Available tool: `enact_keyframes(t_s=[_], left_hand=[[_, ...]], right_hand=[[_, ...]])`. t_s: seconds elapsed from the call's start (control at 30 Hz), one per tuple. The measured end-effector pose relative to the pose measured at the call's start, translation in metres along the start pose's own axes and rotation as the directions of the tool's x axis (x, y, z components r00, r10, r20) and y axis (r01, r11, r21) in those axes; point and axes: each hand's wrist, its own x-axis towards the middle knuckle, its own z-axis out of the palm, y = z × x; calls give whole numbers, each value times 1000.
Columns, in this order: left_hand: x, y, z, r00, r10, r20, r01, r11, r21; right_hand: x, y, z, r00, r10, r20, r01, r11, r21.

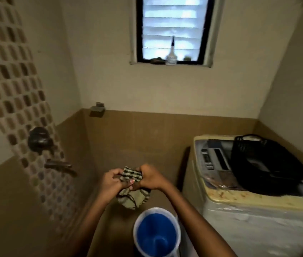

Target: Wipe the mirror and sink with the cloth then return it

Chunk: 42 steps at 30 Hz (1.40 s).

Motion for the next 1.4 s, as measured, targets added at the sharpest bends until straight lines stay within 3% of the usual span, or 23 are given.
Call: enact_keyframes(t_s=[0.13,0.27,0.37,0.5,0.6,0.67,0.77,0.9,1.07,1.1,1.17,1.23,1.27,1.4], left_hand=[[20,13,65,981,5,195,9,997,-71],[29,29,122,888,17,460,11,998,-58],[35,47,171,843,58,534,-19,997,-78],[41,83,243,836,100,540,6,982,-190],[63,105,287,839,149,523,-80,985,-154],[73,118,309,837,242,491,-271,962,-11],[87,127,335,776,353,522,-517,831,207],[118,116,359,729,463,504,-662,662,350],[149,83,368,749,452,485,-653,628,423],[153,76,367,753,437,491,-647,625,436],[158,60,365,762,420,493,-638,617,461],[162,49,363,786,383,485,-608,619,496],[160,46,361,799,356,485,-587,637,499],[156,45,353,826,312,469,-544,659,520]], right_hand=[[-36,43,-50,987,157,40,-162,964,211],[-87,81,-83,948,304,90,-314,865,391],[-122,105,-115,919,388,72,-375,802,464],[-157,130,-179,857,515,-17,-444,756,482],[-164,163,-231,737,643,-207,-483,715,505],[-163,185,-261,607,703,-370,-484,697,529],[-153,229,-292,413,749,-518,-498,662,561],[-123,298,-314,297,759,-580,-697,587,411],[-91,362,-308,204,661,-722,-794,543,274],[-85,371,-303,234,694,-681,-824,513,239],[-76,390,-288,306,855,-419,-887,416,200],[-72,392,-273,305,948,-90,-940,315,129],[-72,386,-269,296,955,-10,-949,295,114],[-83,369,-257,316,948,25,-924,302,233]])
